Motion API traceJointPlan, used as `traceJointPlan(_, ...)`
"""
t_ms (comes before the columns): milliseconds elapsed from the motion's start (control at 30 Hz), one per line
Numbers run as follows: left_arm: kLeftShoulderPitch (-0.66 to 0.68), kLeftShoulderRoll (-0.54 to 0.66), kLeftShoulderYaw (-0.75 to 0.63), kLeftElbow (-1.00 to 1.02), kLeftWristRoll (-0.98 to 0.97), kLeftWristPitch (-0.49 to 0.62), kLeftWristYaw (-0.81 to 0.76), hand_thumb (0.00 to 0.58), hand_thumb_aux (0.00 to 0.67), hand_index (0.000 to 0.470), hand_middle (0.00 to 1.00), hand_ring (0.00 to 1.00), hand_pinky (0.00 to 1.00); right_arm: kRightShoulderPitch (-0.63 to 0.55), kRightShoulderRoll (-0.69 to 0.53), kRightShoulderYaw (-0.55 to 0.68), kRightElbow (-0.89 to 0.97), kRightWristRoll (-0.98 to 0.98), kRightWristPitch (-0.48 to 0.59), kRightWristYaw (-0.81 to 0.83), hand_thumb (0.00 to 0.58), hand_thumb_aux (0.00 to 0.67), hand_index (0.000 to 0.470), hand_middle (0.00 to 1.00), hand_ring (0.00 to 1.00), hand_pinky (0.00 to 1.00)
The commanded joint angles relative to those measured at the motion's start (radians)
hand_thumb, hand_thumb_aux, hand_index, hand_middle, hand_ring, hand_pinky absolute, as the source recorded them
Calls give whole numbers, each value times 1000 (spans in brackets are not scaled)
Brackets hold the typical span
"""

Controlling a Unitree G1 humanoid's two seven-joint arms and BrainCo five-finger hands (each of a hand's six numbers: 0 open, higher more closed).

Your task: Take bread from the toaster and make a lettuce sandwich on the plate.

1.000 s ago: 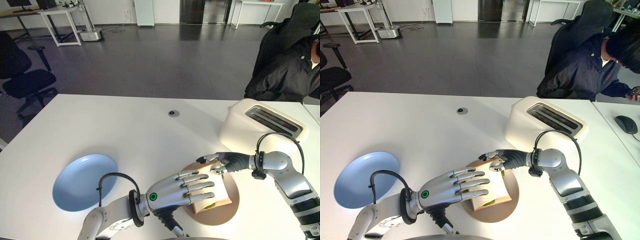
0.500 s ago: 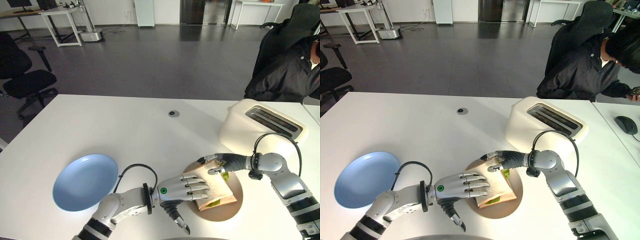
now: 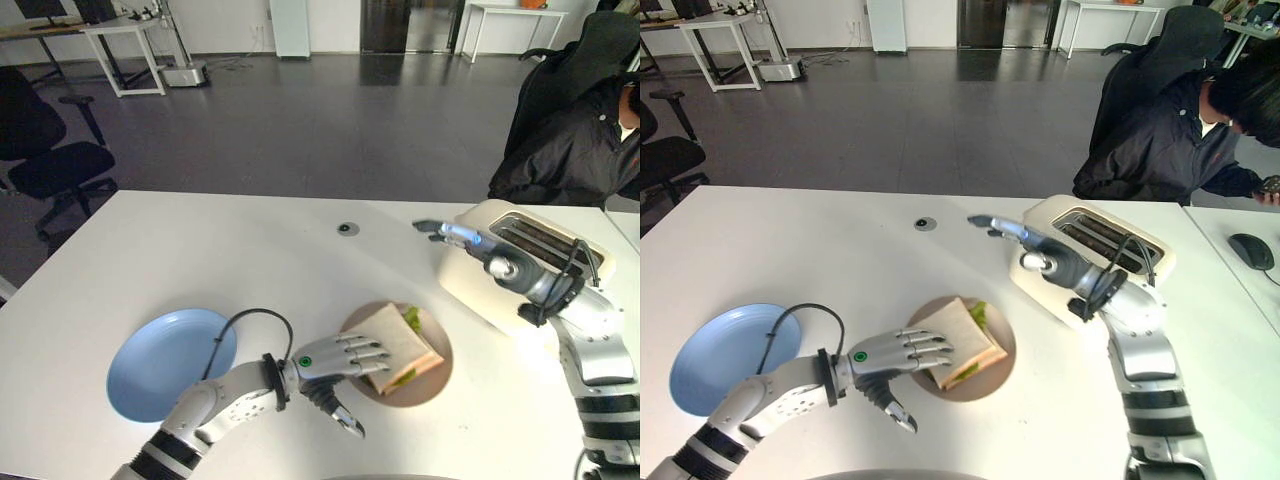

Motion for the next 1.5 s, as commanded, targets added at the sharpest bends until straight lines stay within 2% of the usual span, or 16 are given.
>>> traceJointPlan(33, 11, -7, 71, -126, -133, 33, -12, 0, 0, 0, 0, 0, 0, 94, -99, -71, -36, 26, -45, 73, 0, 0, 0, 553, 553, 553)
traceJointPlan(67, 17, -16, 92, -166, -189, 39, -11, 0, 0, 0, 0, 0, 0, 122, -129, -95, -37, 27, -52, 92, 0, 0, 0, 1000, 1000, 1000)
traceJointPlan(100, 27, -21, 116, -199, -241, 40, -7, 5, 3, 2, 212, 212, 212, 147, -157, -112, -38, 19, -56, 109, 472, 381, 267, 1000, 1000, 1000)
traceJointPlan(133, 39, -18, 134, -222, -290, 40, -10, 363, 260, 182, 1000, 1000, 1000, 166, -177, -120, -39, 5, -62, 118, 577, 620, 435, 1000, 1000, 1000)
traceJointPlan(167, 55, -7, 158, -243, -335, 38, -15, 580, 670, 470, 1000, 1000, 1000, 186, -195, -119, -42, -28, -71, 120, 580, 670, 470, 1000, 1000, 1000)
traceJointPlan(367, 200, 176, 258, -236, -492, -37, -130, 580, 670, 470, 1000, 1000, 1000, 257, -227, 20, -52, -185, -107, 149, 580, 670, 470, 1000, 1000, 1000)
traceJointPlan(533, 318, 291, 184, -242, -639, -30, -308, 580, 670, 470, 1000, 1000, 1000, 268, -260, 130, 2, -323, -90, 170, 580, 670, 470, 1000, 1000, 1000)
traceJointPlan(700, 221, 153, 46, -115, -426, 5, -313, 580, 670, 470, 1000, 1000, 1000, 214, -234, 233, 86, -451, -82, 143, 580, 670, 470, 1000, 1000, 1000)
traceJointPlan(900, 5, -24, -26, 176, -119, 100, -126, 580, 670, 470, 1000, 1000, 1000, 121, -127, 394, 199, -524, -102, 124, 580, 670, 470, 1000, 1000, 1000)
traceJointPlan(967, -74, -55, -33, 241, -62, 125, -65, 580, 670, 470, 1000, 1000, 1000, 40, -44, 395, 276, -549, -45, 35, 580, 670, 470, 1000, 1000, 1000)
traceJointPlan(1067, -201, -84, -30, 347, -20, 144, 23, 580, 670, 470, 1000, 1000, 1000, -115, 43, 404, 429, -630, 27, -100, 580, 670, 470, 1000, 1000, 1000)
traceJointPlan(1167, -314, -101, -42, 474, -6, 132, 81, 580, 670, 470, 1000, 1000, 1000, -238, 105, 447, 563, -719, 20, -228, 580, 670, 470, 1000, 1000, 1000)
traceJointPlan(1400, -298, -97, -63, 429, -25, 119, 108, 580, 670, 470, 1000, 1000, 1000, -208, 98, 413, 486, -655, -65, -301, 580, 670, 470, 1000, 1000, 1000)
traceJointPlan(1433, -262, -91, -54, 377, -48, 120, 96, 580, 670, 470, 1000, 1000, 1000, -178, 86, 392, 436, -619, -83, -298, 526, 465, 326, 824, 824, 824)
traceJointPlan(1467, -213, -82, -37, 306, -83, 124, 80, 580, 670, 470, 1000, 1000, 1000, -140, 68, 369, 375, -581, -99, -289, 227, 147, 103, 718, 718, 718)
traceJointPlan(1500, -166, -72, -20, 238, -118, 131, 64, 580, 670, 470, 1000, 1000, 1000, -102, 53, 344, 319, -543, -101, -281, 14, 8, 6, 694, 694, 694)
